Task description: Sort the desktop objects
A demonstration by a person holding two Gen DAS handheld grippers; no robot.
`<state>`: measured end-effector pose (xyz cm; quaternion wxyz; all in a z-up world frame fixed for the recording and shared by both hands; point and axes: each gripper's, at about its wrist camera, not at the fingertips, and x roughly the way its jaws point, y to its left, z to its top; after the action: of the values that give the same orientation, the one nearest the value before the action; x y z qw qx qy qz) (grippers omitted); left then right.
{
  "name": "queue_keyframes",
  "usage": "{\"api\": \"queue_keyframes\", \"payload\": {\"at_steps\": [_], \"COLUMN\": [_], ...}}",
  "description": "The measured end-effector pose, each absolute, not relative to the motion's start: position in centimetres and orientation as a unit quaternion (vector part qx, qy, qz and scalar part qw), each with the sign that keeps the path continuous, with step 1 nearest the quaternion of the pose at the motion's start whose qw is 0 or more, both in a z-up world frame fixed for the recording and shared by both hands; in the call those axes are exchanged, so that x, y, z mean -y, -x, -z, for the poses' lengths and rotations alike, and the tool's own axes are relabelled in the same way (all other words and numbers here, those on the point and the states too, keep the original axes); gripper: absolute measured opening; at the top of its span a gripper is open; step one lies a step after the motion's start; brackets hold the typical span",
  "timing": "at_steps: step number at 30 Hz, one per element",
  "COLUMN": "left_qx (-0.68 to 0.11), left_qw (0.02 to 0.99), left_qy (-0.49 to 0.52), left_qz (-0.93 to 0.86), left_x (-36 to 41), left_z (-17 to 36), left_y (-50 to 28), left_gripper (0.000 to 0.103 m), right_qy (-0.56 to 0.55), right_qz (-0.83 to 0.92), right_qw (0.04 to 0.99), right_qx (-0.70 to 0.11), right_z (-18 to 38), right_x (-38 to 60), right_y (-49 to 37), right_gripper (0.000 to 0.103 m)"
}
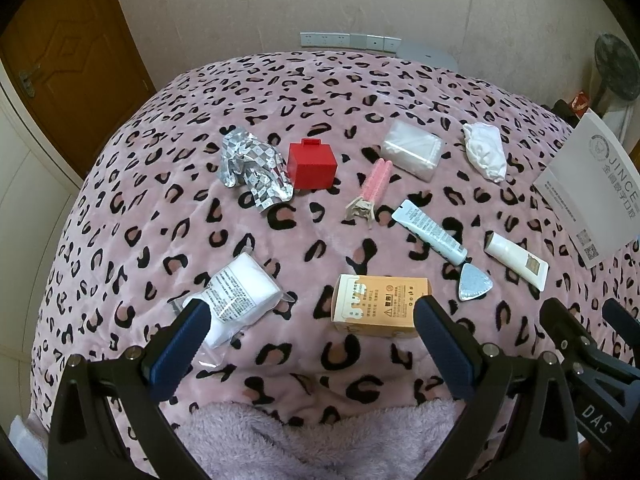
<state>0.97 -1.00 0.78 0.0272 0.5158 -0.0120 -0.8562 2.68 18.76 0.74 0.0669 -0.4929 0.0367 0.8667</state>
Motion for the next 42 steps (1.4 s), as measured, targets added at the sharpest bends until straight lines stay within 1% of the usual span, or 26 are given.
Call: {"api": "queue_keyframes", "payload": {"at_steps": [23, 31, 35, 42], "left_qx": [0.013, 0.015, 0.027, 0.004], "left_qw": [0.028, 0.028, 0.037, 0.056], "left_qy": [-0.509, -0.513, -0.525, -0.55], "left_qz": [0.86, 0.858, 0.85, 0.833], "left_x": [1.7, 3.1, 4.7, 8.3], "left_z": [-1.6, -1.3, -0.4, 1.5], "left_y": [-1.2, -1.8, -2.5, -3.8], "left_gripper": [0.102, 0.102, 0.103, 0.103], "right_qy": [0.49, 0.486, 0.478, 0.484], "right_qz": [-0.869, -0.872, -0.877, -0.874], "right_qw": [0.061, 0.047, 0.04, 0.031], "right_qx": [-0.032, -0.031, -0.034, -0.043], "right_z": [-1.4, -1.6, -1.4, 0.5], "right_x": [-18.3, -17.5, -16.9, -15.8], "right_y": [-2.8, -3.2, -3.9, -5.0], "right_gripper": [0.102, 0.102, 0.102, 0.102]}}
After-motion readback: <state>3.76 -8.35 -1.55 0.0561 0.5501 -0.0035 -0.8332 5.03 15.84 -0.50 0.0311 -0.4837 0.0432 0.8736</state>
